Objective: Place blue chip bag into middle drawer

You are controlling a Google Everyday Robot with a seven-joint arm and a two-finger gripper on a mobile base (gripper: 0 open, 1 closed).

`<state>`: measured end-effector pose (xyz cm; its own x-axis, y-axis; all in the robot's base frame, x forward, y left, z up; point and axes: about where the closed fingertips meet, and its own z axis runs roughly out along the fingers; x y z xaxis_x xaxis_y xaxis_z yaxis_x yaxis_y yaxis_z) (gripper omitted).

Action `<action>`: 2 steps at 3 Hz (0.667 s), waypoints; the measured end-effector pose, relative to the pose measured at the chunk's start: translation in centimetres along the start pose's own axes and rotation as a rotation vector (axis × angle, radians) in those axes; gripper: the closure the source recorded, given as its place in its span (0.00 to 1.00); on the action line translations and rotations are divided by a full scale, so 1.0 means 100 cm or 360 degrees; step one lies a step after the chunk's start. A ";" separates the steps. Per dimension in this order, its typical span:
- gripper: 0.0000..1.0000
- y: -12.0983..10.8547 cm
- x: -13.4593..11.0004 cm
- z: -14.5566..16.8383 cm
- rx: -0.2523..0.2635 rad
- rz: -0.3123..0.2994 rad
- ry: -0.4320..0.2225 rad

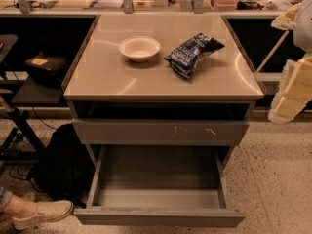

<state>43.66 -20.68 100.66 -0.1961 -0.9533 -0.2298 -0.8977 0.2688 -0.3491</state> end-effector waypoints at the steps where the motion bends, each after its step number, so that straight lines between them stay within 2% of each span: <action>1: 0.00 0.000 0.000 0.000 0.0000 0.0000 0.0000; 2: 0.00 -0.014 -0.009 -0.001 0.0038 -0.0036 0.0005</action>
Offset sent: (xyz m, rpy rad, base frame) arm 0.0338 0.0082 0.0134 -0.0374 -0.0423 0.0313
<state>45.06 -20.24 101.45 -0.1769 -0.9596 -0.2190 -0.8923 0.2503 -0.3756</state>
